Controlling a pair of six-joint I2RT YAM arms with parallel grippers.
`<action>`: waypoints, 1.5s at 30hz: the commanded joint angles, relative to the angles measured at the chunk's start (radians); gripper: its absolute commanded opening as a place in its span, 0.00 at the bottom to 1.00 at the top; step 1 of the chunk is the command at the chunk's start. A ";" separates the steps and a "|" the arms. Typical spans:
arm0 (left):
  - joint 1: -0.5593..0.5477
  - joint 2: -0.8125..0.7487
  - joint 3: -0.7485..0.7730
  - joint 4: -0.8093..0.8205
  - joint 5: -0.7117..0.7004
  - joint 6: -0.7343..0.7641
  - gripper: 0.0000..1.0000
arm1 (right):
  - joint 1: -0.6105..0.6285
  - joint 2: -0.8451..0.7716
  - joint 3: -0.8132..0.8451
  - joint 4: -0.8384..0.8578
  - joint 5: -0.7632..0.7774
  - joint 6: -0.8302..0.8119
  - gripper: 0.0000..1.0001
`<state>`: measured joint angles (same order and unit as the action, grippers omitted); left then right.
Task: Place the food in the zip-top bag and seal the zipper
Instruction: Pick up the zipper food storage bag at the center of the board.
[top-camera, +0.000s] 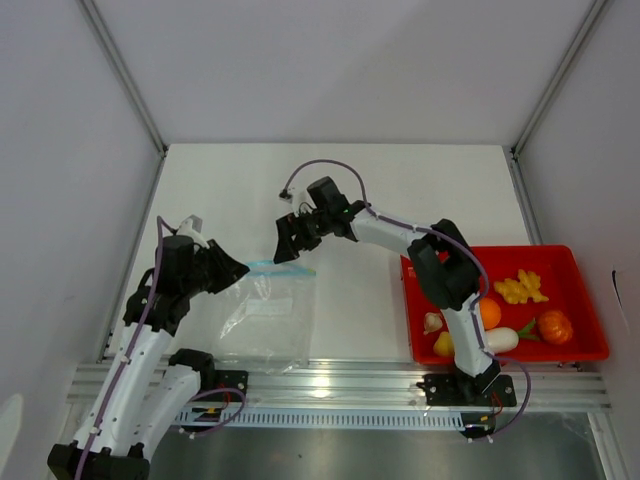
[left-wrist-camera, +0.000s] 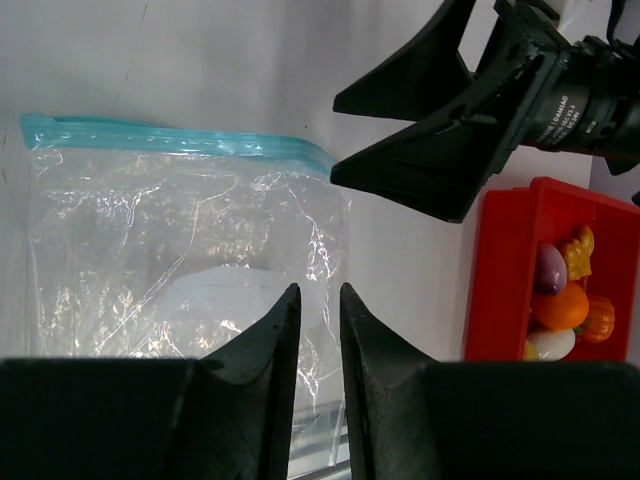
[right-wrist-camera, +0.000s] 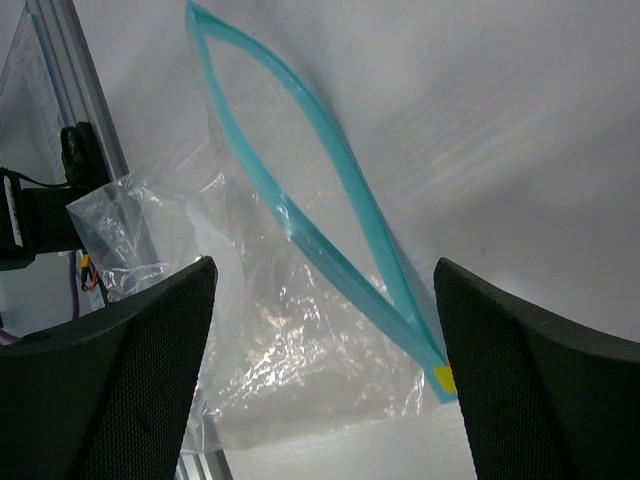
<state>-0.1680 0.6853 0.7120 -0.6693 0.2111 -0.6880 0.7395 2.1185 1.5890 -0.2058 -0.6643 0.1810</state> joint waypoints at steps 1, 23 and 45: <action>-0.005 -0.038 -0.020 0.005 -0.004 0.018 0.25 | 0.021 0.058 0.115 -0.010 -0.057 -0.054 0.90; -0.005 0.091 0.030 -0.038 0.024 -0.044 0.41 | 0.103 0.048 -0.043 0.009 -0.149 -0.109 0.42; -0.094 0.244 0.194 -0.091 0.160 -0.113 0.39 | 0.210 -0.367 -0.316 0.026 0.308 -0.003 0.00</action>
<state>-0.2195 0.9012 0.8265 -0.7170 0.3519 -0.7635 0.9047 1.8038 1.3003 -0.1699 -0.4503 0.1833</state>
